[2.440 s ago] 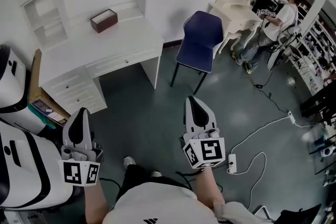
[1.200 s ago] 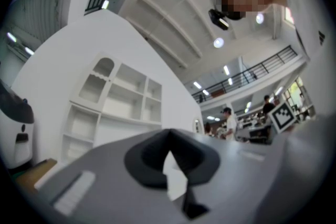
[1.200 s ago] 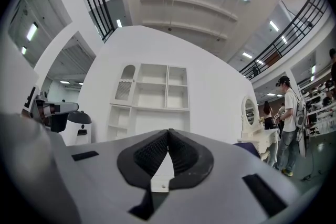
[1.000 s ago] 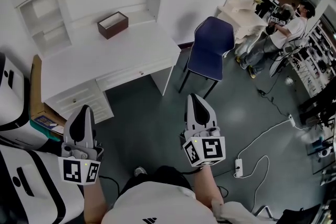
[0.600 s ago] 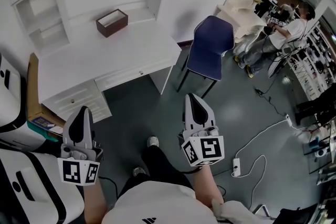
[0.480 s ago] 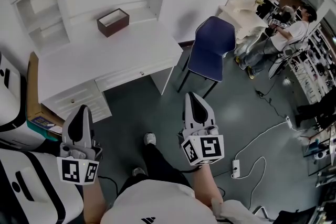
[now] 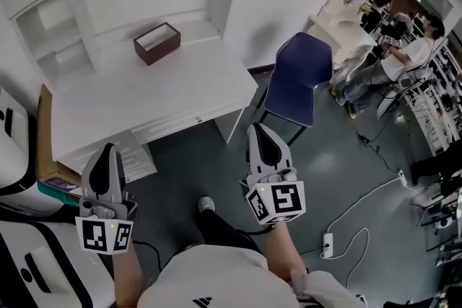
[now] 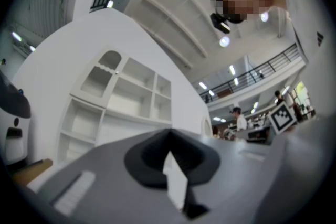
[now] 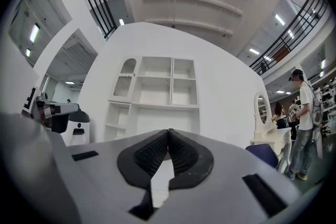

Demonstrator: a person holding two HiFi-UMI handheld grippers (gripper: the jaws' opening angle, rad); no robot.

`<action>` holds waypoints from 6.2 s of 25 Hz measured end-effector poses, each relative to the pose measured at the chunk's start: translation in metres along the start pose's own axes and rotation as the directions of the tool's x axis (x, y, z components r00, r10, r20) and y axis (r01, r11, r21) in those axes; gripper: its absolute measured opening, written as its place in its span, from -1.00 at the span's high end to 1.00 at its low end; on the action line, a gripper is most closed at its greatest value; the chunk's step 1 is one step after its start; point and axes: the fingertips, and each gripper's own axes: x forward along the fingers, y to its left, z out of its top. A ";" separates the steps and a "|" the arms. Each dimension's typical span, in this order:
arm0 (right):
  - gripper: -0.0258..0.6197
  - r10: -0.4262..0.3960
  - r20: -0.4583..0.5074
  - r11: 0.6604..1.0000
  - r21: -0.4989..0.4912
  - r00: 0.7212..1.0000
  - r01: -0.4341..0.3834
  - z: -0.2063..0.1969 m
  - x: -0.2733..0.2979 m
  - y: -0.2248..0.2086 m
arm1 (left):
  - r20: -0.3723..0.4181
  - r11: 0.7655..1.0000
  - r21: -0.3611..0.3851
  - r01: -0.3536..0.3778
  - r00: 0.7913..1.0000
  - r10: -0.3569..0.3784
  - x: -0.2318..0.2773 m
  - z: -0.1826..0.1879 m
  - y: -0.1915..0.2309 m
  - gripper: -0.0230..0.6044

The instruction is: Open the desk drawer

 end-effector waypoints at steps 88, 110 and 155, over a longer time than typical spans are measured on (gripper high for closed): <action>0.67 0.423 -0.810 0.906 0.373 0.405 -0.200 -0.467 0.207 0.020 | -0.230 0.927 0.092 -0.364 0.898 0.376 0.114 -0.122 0.077 0.91; 0.68 0.433 -0.804 0.901 0.397 0.408 -0.175 -0.461 0.163 0.021 | -0.218 0.961 0.071 -0.266 0.936 0.275 0.113 -0.109 0.054 0.91; 0.69 0.390 -0.816 0.919 0.376 0.427 -0.121 -0.446 0.012 0.015 | -0.189 0.990 0.066 -0.122 0.973 0.132 0.039 -0.063 -0.017 0.91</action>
